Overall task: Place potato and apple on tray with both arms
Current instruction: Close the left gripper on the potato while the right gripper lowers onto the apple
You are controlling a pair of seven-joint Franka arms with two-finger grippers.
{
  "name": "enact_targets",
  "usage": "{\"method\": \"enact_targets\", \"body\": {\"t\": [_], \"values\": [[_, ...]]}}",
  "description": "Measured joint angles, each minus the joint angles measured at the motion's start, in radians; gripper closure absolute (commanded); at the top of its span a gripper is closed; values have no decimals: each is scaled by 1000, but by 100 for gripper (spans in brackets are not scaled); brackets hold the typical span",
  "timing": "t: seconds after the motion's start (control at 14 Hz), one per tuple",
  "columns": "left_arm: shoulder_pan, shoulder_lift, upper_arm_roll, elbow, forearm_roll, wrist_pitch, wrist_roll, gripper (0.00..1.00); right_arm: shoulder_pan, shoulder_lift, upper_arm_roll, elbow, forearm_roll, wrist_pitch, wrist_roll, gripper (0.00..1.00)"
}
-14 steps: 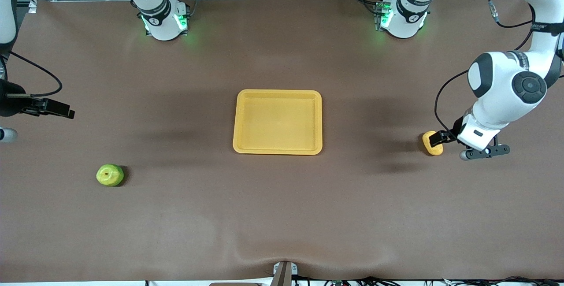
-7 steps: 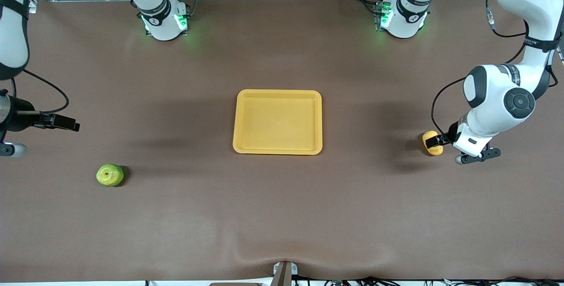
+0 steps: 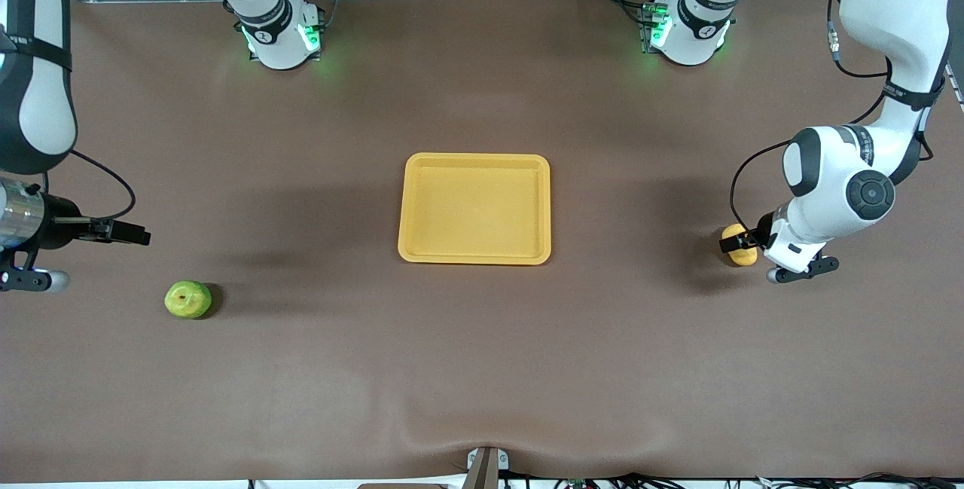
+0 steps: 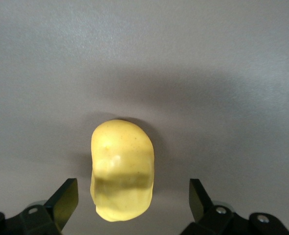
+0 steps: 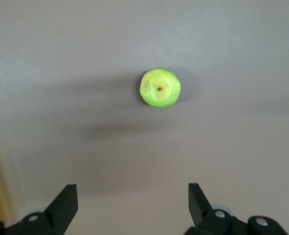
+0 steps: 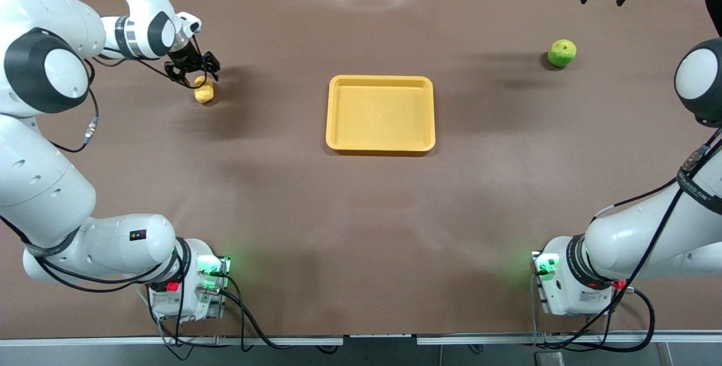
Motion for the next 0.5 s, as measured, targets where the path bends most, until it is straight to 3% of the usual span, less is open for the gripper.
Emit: {"method": "enact_targets", "body": {"t": [0.14, 0.5], "values": [[0, 8, 0, 1, 3, 3, 0, 4, 0, 22, 0, 0, 0, 23, 0, 0], [8, 37, 0, 1, 23, 37, 0, 34, 0, 63, 0, 0, 0, 71, -1, 0]]}}
